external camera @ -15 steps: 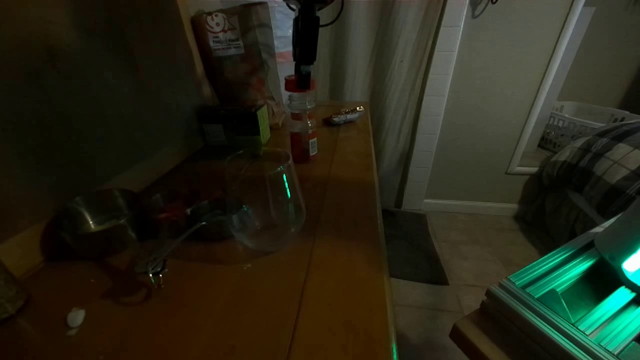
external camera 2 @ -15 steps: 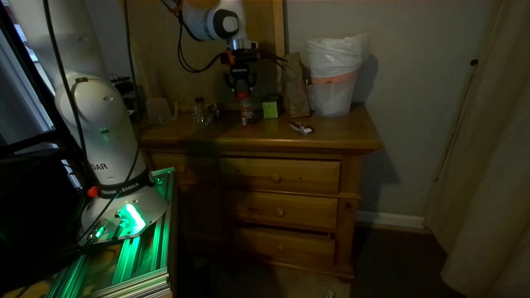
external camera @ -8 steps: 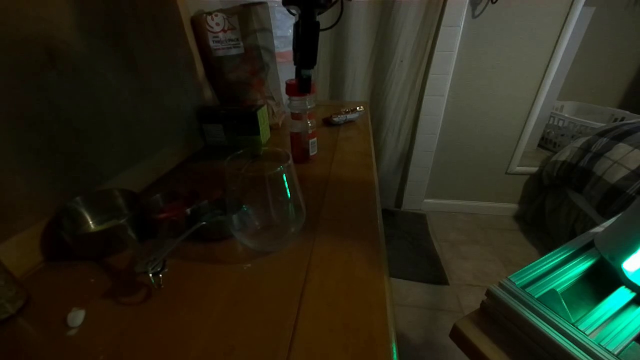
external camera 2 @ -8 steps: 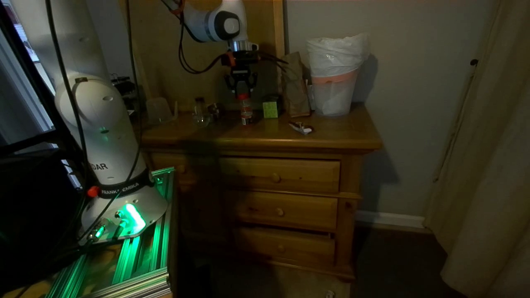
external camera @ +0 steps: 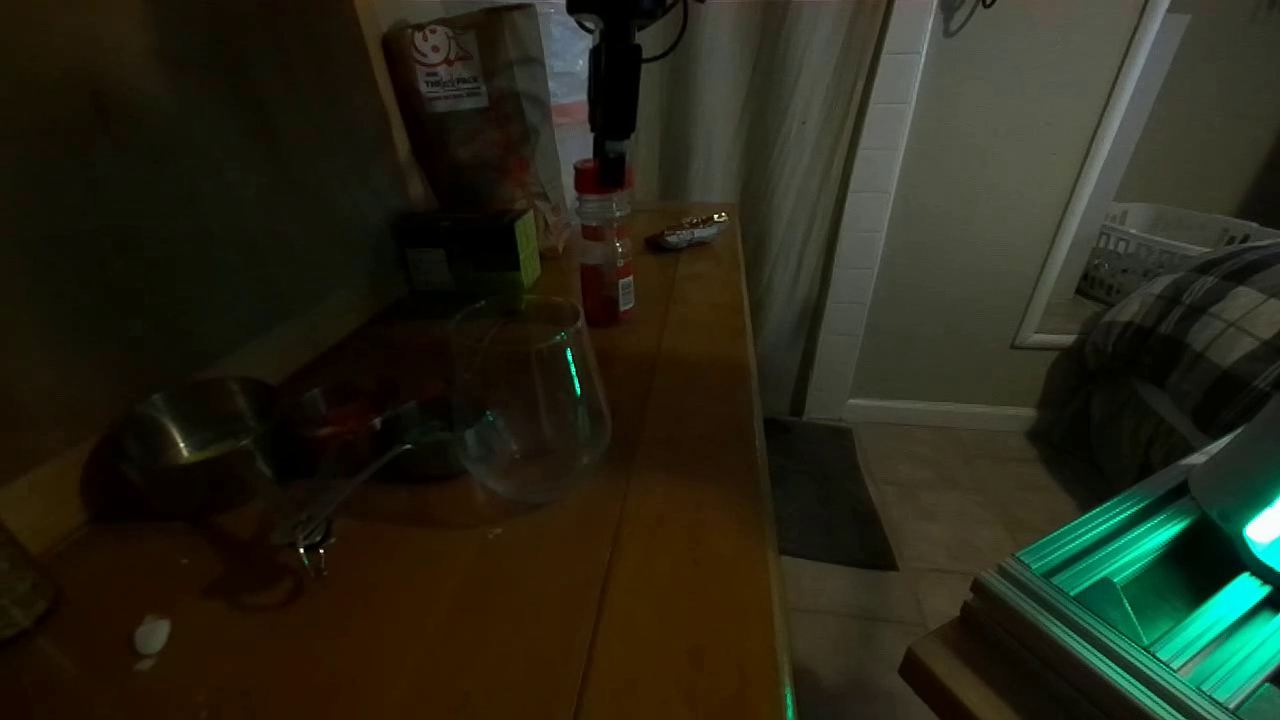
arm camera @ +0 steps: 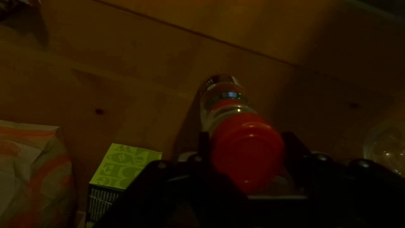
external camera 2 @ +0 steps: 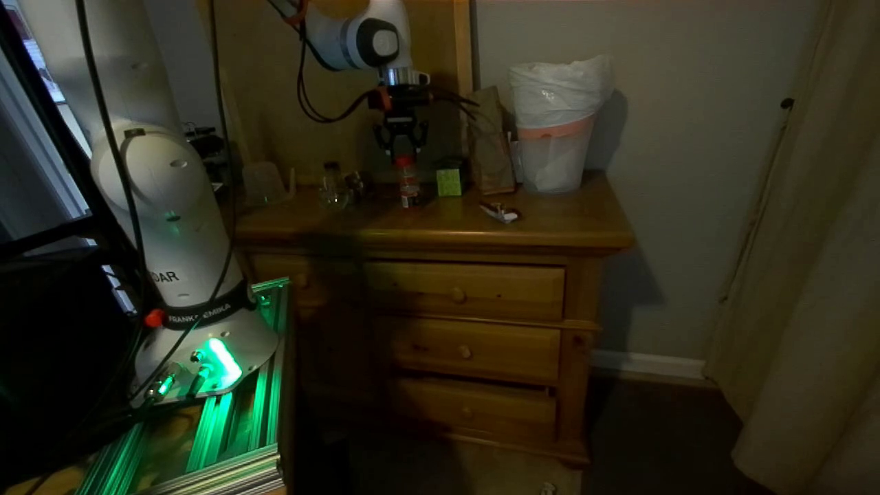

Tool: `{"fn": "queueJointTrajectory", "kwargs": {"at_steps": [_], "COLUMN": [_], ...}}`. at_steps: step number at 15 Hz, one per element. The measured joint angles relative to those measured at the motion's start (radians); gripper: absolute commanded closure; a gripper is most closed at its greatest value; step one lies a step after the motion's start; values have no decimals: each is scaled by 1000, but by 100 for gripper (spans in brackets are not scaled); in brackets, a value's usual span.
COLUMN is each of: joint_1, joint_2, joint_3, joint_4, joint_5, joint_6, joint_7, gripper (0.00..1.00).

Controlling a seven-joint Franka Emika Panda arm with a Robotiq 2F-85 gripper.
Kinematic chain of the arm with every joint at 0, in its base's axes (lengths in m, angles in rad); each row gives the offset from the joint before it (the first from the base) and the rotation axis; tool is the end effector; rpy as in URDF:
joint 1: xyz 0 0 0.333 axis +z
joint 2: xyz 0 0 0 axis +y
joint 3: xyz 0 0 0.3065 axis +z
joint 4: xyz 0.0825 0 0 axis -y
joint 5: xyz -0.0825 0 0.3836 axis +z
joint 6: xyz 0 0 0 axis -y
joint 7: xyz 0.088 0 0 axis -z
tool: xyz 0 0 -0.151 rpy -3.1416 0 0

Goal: Put the lid on the bottle

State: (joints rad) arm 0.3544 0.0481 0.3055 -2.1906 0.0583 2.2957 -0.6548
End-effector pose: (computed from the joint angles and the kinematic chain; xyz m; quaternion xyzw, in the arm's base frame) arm 0.4294 0.3372 0.3180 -0.8024 -0.5953 -0.0294 0.0297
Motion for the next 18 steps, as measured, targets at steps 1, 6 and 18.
{"fn": "queueJointTrajectory", "kwargs": {"at_steps": [1,6,18], "joint_1": [0,0,-2], "joint_2": [2,6,15], "joint_3": [0,0,0], "joint_4": [0,2,12], "joint_5": [0,0,0], "joint_6": [0,0,0], "joint_7": [0,0,0], "gripper": [67,67,67]}}
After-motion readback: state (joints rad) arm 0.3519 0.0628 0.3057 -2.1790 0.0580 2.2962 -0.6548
